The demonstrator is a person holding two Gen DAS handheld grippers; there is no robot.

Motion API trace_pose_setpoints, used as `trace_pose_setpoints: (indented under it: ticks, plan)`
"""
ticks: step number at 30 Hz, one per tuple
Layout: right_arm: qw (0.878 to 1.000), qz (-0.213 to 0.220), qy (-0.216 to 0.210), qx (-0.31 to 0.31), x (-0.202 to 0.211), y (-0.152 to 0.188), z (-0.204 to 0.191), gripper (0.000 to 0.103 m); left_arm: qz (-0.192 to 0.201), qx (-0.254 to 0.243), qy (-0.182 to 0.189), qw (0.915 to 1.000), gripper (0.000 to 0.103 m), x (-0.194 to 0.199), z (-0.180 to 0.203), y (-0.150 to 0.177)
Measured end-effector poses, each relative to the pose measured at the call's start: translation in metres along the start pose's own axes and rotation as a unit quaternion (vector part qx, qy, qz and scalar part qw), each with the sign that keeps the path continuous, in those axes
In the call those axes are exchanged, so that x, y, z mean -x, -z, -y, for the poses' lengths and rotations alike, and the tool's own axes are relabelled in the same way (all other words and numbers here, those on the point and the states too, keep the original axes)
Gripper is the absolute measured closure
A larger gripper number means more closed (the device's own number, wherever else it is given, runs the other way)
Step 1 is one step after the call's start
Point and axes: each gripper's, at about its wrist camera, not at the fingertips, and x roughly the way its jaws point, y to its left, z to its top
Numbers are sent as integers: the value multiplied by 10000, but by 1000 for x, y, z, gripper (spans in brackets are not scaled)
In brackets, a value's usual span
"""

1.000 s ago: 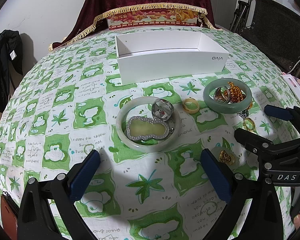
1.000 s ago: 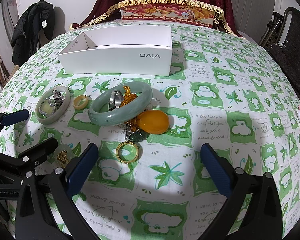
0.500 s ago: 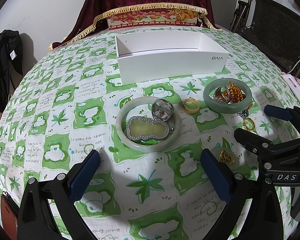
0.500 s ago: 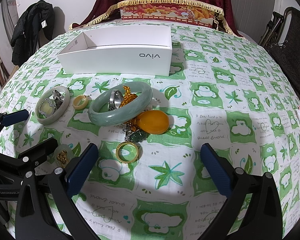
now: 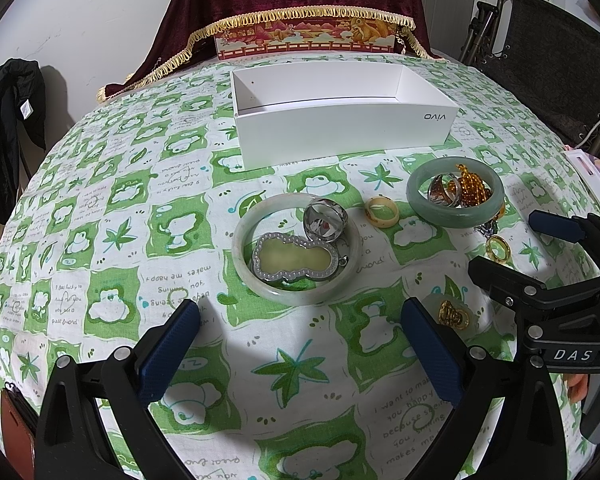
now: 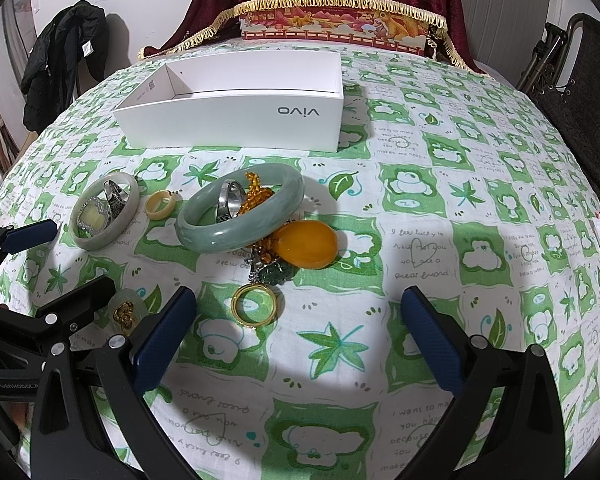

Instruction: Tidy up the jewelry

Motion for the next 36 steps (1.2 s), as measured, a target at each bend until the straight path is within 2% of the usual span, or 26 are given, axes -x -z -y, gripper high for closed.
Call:
trace_pose_setpoints:
  ticks: [9, 16, 21, 30, 33, 36]
  plan:
    - [10000, 0, -29, 19, 0, 0, 0, 4, -1, -4, 5, 10000, 3, 0, 0, 0]
    - [9992, 61, -391, 80, 5, 4, 9, 4, -4, -79, 73, 9999, 3, -1, -1, 1]
    - [9994, 6, -229, 252, 4, 3, 2, 4, -42, -176, 118, 9998, 3, -6, -10, -9]
    - [9985, -15, -348, 428, 2, 0, 3, 4, -36, -315, 189, 9993, 3, -16, -13, -23]
    - [9975, 257, -405, 520, 9, -4, 2, 4, -43, -325, 186, 9993, 3, -16, -13, -24]
    - [9934, 671, -27, 932, 19, -12, -7, 4, -26, -390, 212, 9990, 4, -17, -12, -27]
